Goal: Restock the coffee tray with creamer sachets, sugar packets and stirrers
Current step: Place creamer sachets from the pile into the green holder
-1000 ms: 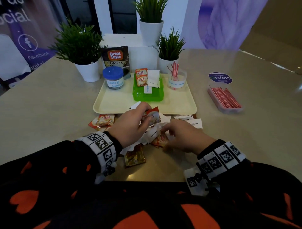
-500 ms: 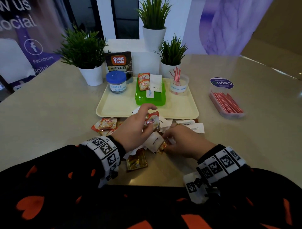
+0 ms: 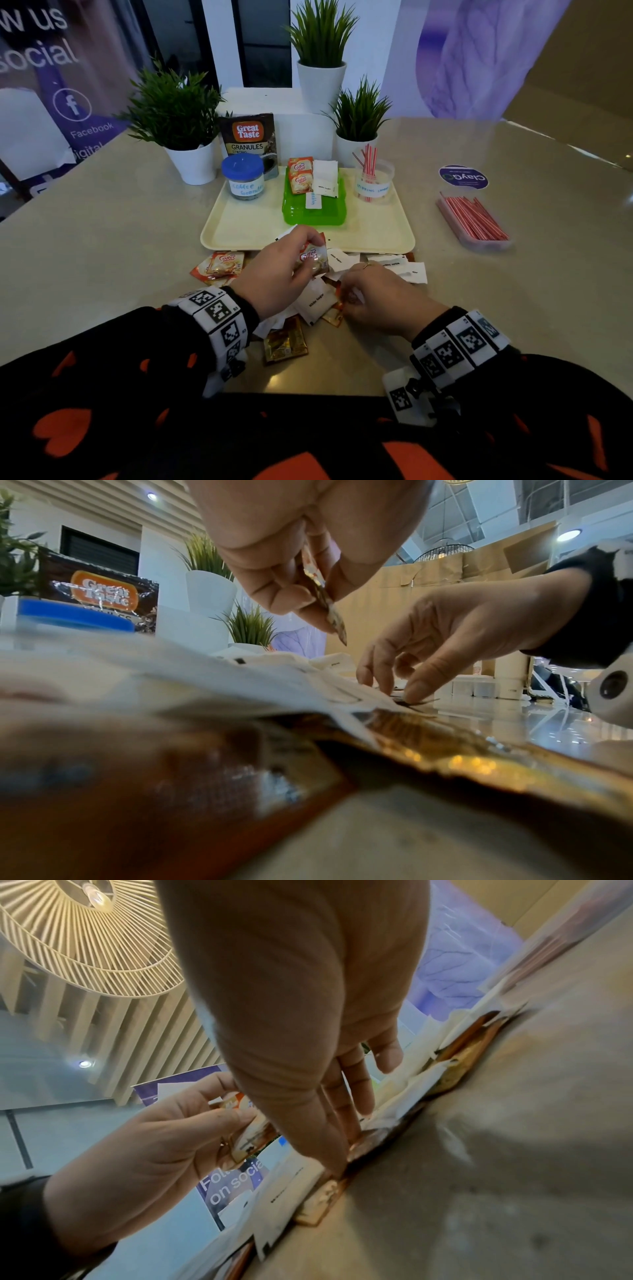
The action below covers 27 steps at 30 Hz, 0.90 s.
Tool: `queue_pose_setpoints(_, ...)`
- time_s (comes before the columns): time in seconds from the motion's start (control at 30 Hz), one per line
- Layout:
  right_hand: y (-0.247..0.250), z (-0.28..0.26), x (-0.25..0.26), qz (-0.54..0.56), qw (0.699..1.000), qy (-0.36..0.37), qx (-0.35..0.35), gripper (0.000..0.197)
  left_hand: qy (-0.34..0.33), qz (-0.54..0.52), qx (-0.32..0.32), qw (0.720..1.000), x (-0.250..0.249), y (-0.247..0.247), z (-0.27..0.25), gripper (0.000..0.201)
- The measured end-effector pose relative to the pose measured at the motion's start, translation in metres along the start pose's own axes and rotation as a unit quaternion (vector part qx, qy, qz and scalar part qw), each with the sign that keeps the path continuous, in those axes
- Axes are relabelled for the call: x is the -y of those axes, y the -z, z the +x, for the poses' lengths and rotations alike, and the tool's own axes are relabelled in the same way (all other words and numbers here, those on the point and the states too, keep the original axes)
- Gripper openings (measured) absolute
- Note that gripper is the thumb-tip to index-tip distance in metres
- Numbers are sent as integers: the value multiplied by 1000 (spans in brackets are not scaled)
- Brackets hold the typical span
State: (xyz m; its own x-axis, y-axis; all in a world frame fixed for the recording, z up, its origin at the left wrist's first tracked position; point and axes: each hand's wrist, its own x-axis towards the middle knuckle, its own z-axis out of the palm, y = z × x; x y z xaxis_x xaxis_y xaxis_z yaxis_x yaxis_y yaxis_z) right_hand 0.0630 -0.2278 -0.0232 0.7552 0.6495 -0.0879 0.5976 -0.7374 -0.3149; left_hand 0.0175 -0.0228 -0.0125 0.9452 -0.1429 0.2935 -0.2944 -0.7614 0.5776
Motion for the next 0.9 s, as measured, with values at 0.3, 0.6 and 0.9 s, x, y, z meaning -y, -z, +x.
queue_pose_setpoints(0.3, 0, 2, -1, -8, 1000, -10, -16, 15, -15, 18, 15, 1000, -1, -4, -1, 19)
queue_pose_setpoints(0.6, 7, -6, 4, 277, 954, -25, -116, 12, -21, 13, 18, 1000, 0, -4, -1, 17)
queue_pose_setpoints(0.9, 13, 6, 5, 424, 884, -53, -191, 18, -38, 6, 5, 999, 2, -1, 0, 12)
